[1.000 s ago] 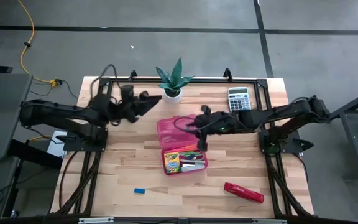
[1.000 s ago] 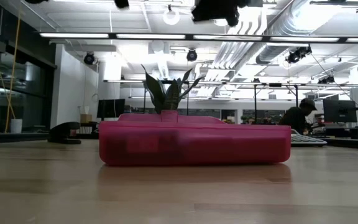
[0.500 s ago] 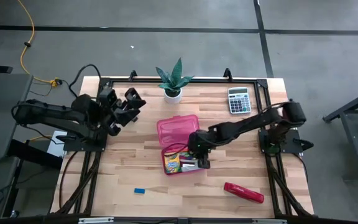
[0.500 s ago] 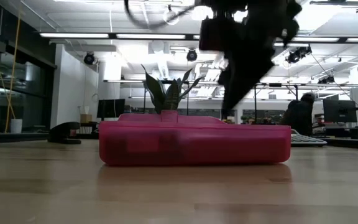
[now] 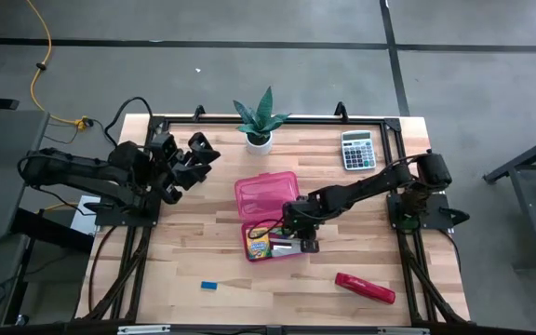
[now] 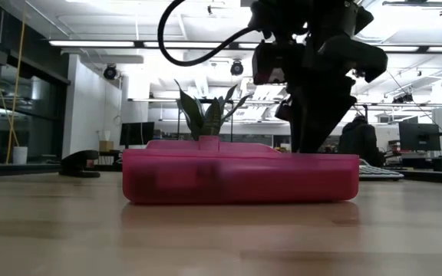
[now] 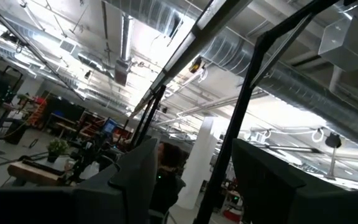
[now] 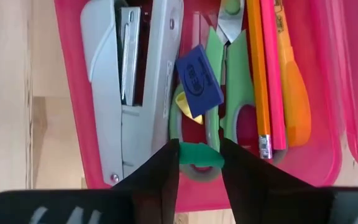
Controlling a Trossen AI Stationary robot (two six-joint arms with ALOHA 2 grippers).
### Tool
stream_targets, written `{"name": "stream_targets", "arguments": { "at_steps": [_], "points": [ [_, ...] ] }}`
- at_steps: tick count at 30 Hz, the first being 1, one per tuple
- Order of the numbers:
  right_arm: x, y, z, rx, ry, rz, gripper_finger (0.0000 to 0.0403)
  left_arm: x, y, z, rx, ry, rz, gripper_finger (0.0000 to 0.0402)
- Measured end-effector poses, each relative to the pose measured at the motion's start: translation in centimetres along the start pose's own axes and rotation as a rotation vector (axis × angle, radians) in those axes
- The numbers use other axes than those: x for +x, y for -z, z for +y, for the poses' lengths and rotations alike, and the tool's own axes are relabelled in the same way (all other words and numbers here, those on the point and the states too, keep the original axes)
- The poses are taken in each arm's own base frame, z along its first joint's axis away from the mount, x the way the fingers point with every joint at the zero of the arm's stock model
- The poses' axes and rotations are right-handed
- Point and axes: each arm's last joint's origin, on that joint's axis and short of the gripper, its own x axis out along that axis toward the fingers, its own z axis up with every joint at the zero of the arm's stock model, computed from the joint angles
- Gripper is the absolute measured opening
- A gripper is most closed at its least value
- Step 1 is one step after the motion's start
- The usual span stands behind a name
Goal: Pack school essentials
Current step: Put the green pencil top eraser into the red supply box, then put the blue eraser into the red supply box
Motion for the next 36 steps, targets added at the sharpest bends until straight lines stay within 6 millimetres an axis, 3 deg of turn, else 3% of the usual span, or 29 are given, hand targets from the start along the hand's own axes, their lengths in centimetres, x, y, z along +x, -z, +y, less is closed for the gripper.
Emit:
{"name": "stream_targets", "arguments": {
  "at_steps": [10, 13, 17, 22, 27, 31, 36],
  "points": [
    [-0.5, 0.1, -0.3, -0.046, 0.024, 0.006, 0.0207, 0.0, 0.0, 0.0, 0.0, 0.0, -0.001, 0.0195],
    [-2.0, 0.3, -0.6, -0.041, 0.043, 0.0, 0.0224, 0.0, 0.0, 0.0, 0.0, 0.0, -0.001, 0.0195],
    [-5.6, 0.7, -0.9, -0.03, 0.133, -0.065, 0.0226, 0.0, 0.0, 0.0, 0.002, -0.001, -0.001, 0.0195],
    [-9.6, 2.0, -0.9, 0.051, 0.193, -0.404, 0.0222, 0.0, 0.0, 0.0, 0.023, -0.003, -0.002, 0.0195],
    [-10.2, 4.8, -1.2, 0.197, 0.094, -0.807, 0.022, 0.0, 0.3, 0.2, -0.007, -0.021, 0.027, 0.0195],
    [-11.4, 5.7, -1.3, 0.195, 0.031, -1.079, 0.022, -0.6, 1.9, 1.1, 0.059, -0.178, 0.214, 0.0195],
    [-12.7, 5.6, -1.7, 0.149, 0.063, -1.185, 0.022, -2.5, 2.8, 2.1, 0.172, -0.451, 0.381, 0.0195]
  ]
}}
